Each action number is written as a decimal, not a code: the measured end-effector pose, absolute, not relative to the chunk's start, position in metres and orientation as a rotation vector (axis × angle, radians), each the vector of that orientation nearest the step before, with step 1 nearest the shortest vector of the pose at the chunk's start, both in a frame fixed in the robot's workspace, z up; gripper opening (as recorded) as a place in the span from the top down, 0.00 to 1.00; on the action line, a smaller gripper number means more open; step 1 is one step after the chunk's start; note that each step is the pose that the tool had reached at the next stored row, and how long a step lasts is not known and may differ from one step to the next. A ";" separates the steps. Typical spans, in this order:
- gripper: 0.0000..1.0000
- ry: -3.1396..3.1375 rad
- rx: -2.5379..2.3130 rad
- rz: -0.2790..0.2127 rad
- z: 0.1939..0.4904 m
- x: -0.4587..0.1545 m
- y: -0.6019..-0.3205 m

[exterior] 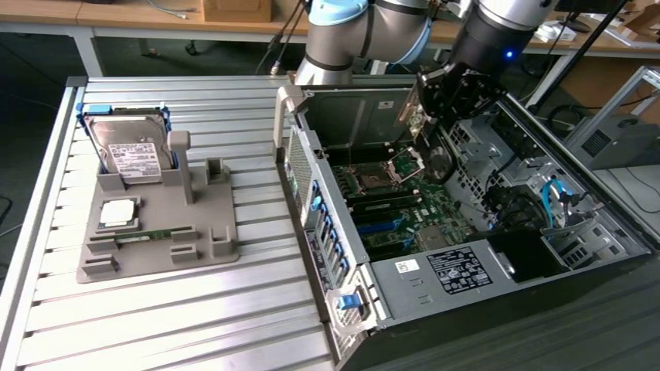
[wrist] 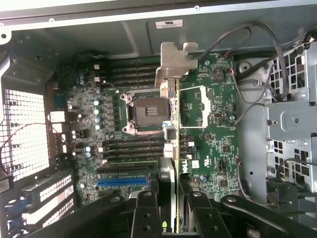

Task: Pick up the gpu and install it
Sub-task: 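Pick up the gpu and move the gpu toward the slot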

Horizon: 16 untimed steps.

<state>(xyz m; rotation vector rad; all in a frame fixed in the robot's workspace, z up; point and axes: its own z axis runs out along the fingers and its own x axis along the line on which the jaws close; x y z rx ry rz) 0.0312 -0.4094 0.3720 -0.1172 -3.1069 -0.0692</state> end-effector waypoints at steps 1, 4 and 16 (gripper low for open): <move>0.73 -3.107 -0.117 -0.069 0.372 0.032 -0.409; 0.73 -3.107 -0.117 -0.069 0.371 0.033 -0.410; 0.73 -3.107 -0.117 -0.068 0.367 0.037 -0.410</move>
